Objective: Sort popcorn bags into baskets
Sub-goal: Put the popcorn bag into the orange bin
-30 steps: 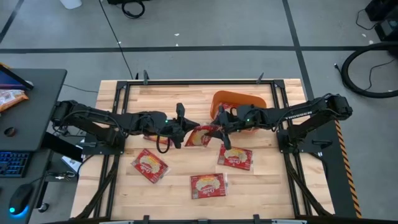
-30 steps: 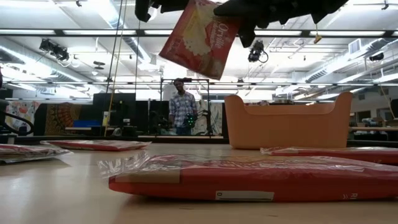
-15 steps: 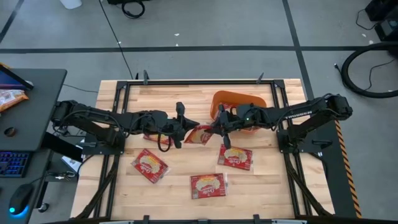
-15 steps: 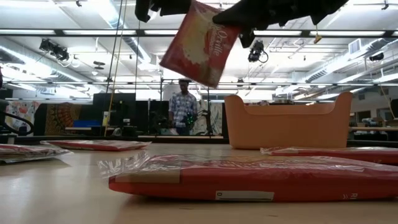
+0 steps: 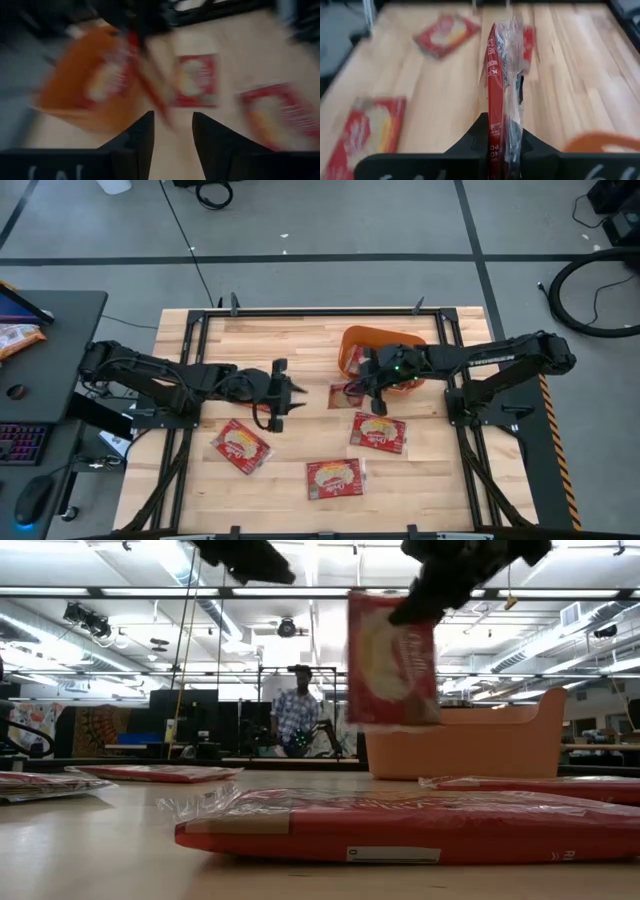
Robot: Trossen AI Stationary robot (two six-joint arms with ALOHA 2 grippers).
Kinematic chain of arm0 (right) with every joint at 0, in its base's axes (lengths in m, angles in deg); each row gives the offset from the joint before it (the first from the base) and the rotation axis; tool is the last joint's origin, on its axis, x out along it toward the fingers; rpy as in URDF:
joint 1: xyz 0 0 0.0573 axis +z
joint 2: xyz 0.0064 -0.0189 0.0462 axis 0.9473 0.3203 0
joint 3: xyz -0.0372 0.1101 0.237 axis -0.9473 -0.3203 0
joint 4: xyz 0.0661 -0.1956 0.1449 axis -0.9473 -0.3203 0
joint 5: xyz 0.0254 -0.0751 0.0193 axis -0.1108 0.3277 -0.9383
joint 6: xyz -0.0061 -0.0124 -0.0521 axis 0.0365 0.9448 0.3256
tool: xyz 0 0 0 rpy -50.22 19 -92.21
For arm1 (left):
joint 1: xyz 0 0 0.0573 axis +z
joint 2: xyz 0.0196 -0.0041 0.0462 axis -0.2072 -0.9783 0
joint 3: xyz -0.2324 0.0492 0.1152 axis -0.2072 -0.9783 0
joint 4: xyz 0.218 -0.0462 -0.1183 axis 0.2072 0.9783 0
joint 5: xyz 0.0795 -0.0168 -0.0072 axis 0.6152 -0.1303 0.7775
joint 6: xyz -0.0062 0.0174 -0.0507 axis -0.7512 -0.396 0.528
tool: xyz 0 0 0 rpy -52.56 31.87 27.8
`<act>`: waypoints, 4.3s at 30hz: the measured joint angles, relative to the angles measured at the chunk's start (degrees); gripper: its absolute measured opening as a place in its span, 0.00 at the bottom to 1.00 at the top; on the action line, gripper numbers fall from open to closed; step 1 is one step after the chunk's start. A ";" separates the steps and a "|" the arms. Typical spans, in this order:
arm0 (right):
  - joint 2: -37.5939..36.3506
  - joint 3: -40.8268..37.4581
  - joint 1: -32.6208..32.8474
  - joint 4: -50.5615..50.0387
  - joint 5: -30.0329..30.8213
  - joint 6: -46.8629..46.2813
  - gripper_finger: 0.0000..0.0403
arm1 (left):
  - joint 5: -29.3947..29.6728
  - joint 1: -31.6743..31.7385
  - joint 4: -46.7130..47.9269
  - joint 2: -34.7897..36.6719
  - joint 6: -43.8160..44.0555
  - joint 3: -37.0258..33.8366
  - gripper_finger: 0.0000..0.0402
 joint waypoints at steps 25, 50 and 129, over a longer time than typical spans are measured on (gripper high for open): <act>-0.03 26.12 -17.55 -44.66 2.18 9.33 0.08 | -8.28 0.28 4.65 16.51 9.96 -13.83 0.33; 21.67 35.02 -26.27 -66.81 -2.50 22.66 0.09 | -14.54 5.40 -12.50 19.65 3.06 -25.42 0.33; 7.94 4.70 6.69 -3.64 14.00 0.07 0.42 | 19.00 -8.55 17.12 -9.62 1.56 -25.18 0.04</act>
